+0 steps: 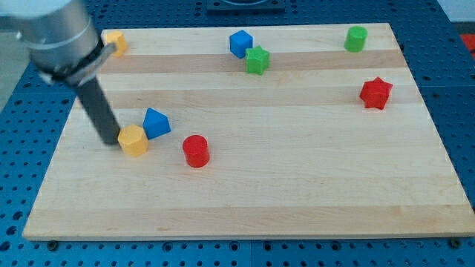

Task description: Move yellow hexagon to bottom left

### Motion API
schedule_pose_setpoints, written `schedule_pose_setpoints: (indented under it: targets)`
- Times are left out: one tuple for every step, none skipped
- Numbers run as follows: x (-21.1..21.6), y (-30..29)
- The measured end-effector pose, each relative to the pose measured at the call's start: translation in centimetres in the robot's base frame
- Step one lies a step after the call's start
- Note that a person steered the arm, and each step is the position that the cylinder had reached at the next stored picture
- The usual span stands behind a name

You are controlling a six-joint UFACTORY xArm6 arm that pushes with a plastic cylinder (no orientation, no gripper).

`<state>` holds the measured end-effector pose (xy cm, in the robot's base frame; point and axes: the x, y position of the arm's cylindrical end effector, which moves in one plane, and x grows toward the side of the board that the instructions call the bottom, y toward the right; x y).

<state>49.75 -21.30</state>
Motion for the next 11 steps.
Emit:
schedule_pose_setpoints:
  targets:
    - [4.3, -0.5]
    - [5.0, -0.8]
    - [1.8, -0.7]
    - [-3.0, -0.1]
    - [-4.5, 0.6]
    - [-4.8, 2.8]
    - [-1.2, 6.6]
    - [0.2, 6.6]
    - [4.8, 5.1]
    - [5.3, 4.8]
    - [4.7, 6.0]
